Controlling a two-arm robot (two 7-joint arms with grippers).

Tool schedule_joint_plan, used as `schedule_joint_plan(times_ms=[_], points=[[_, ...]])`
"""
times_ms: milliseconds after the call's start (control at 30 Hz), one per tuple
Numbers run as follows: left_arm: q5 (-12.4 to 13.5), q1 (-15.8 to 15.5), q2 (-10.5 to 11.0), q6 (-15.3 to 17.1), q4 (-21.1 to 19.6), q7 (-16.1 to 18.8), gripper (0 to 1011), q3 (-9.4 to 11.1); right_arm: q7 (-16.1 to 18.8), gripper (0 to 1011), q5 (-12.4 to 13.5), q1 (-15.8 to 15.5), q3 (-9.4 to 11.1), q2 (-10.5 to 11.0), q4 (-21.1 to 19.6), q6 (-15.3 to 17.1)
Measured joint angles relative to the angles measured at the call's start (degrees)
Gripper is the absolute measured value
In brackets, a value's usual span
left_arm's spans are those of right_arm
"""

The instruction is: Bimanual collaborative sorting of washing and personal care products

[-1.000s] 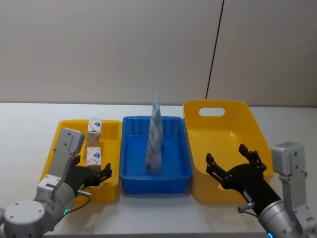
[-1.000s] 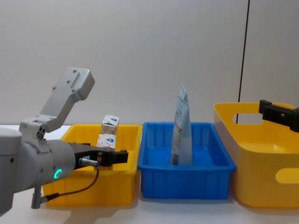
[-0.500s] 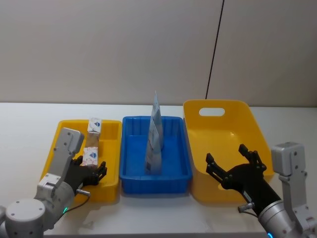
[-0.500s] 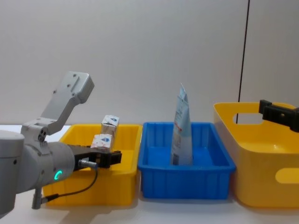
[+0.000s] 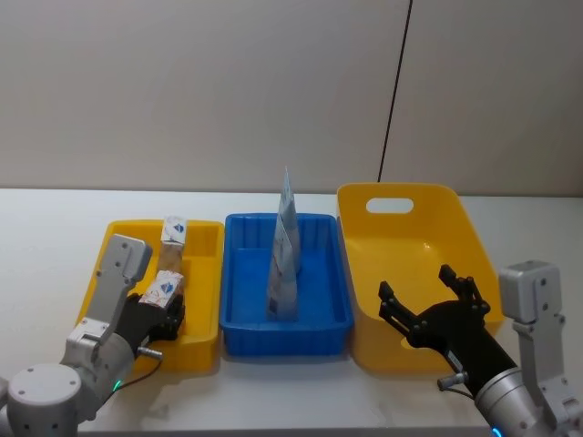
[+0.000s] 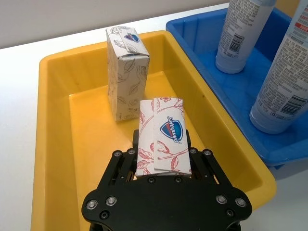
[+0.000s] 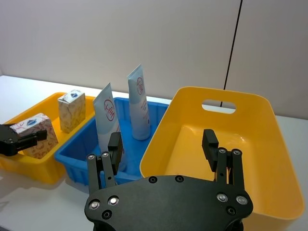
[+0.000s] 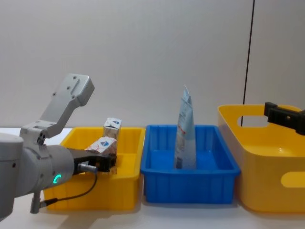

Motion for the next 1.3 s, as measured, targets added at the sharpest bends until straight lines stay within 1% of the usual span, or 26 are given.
schedule_joint_plan(times_ms=[267, 433, 533, 600, 633, 700, 733, 767, 800, 833, 867, 1000, 1133, 1167, 1267, 1300], points=[[0.63, 0.26, 0.7, 0.81, -1.56, -0.51, 386, -0.14, 0.0, 1003, 0.0, 0.0, 0.0, 0.0, 0.0, 0.0], [1.2, 0.52, 1.61, 1.19, -3.38, -0.94, 386, -0.17, 0.0, 1003, 0.0, 0.0, 0.0, 0.0, 0.0, 0.0], [1.8, 0.7, 2.58, 1.73, -5.12, -1.44, 386, -0.16, 0.0, 1003, 0.0, 0.0, 0.0, 0.0, 0.0, 0.0], [2.19, 0.83, 3.43, 2.13, -6.62, -1.86, 386, -0.08, 0.0, 1003, 0.0, 0.0, 0.0, 0.0, 0.0, 0.0], [2.52, 0.93, 4.19, 2.49, -7.8, -2.34, 386, -0.02, 0.0, 1003, 0.0, 0.0, 0.0, 0.0, 0.0, 0.0], [2.77, 1.01, 4.8, 2.78, -8.73, -2.85, 386, 0.04, 0.0, 1003, 0.0, 0.0, 0.0, 0.0, 0.0, 0.0], [3.0, 1.14, 5.74, 3.01, -10.07, -3.47, 386, 0.09, 0.0, 1003, 0.0, 0.0, 0.0, 0.0, 0.0, 0.0], [3.0, 1.14, 5.74, 3.01, -10.07, -3.47, 386, 0.09, 0.0, 1003, 0.0, 0.0, 0.0, 0.0, 0.0, 0.0], [3.18, 1.28, 6.55, 3.14, -11.2, -4.2, 386, 0.1, 0.0, 1003, 0.0, 0.0, 0.0, 0.0, 0.0, 0.0], [3.24, 1.32, 6.78, 3.16, -11.52, -4.48, 386, 0.11, 0.0, 1003, 0.0, 0.0, 0.0, 0.0, 0.0, 0.0], [3.36, 1.5, 7.77, 3.17, -12.85, -5.28, 386, 0.1, 0.0, 1003, 0.0, 0.0, 0.0, 0.0, 0.0, 0.0], [3.42, 1.98, 9.97, 2.89, -15.65, -7.71, 386, -0.12, 0.0, 1003, 0.0, 0.0, 0.0, 0.0, 0.0, 0.0], [3.07, 2.52, 12.22, 2.12, -18.3, -10.35, 386, -0.59, 0.0, 1003, 0.0, 0.0, 0.0, 0.0, 0.0, 0.0], [2.77, 2.72, 13.16, 1.78, -19.32, -11.41, 386, -0.84, 0.0, 1003, 0.0, 0.0, 0.0, 0.0, 0.0, 0.0], [2.13, 3.03, 14.48, 1.18, -20.46, -13.2, 386, -1.13, 0.0, 1003, 0.0, 0.0, 0.0, 0.0, 0.0, 0.0], [1.66, 3.19, 15.2, 0.77, -21.4, -14.19, 386, -1.4, 0.0, 1003, 0.0, 0.0, 0.0, 0.0, 0.0, 0.0]])
